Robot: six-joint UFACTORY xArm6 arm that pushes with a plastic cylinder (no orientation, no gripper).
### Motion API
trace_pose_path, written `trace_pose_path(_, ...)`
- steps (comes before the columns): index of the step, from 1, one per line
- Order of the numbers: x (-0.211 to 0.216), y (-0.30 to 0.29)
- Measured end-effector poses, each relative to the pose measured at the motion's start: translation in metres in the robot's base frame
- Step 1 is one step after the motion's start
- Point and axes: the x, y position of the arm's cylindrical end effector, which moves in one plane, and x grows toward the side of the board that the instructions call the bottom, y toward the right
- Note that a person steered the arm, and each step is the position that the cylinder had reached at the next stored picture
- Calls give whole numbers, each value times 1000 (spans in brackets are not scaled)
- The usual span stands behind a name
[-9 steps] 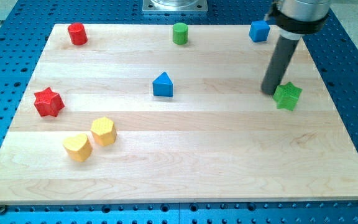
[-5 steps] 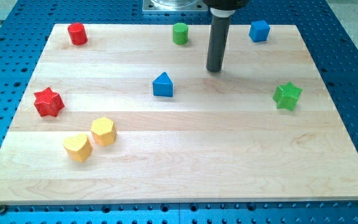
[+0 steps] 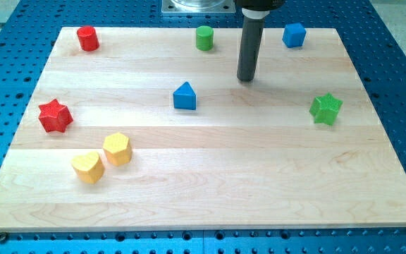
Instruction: Place the hexagon at the bottom left corner of the board
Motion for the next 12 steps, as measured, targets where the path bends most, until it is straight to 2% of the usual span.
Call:
trace_pose_path(3, 2, 4)
trace_pose_path(5, 105, -19)
trace_pose_path(7, 164, -136)
trace_pose_path(8, 172, -192)
trace_pose_path(9, 156, -234)
trace_pose_path(10, 150, -268)
trace_pose_path(12, 202, -312)
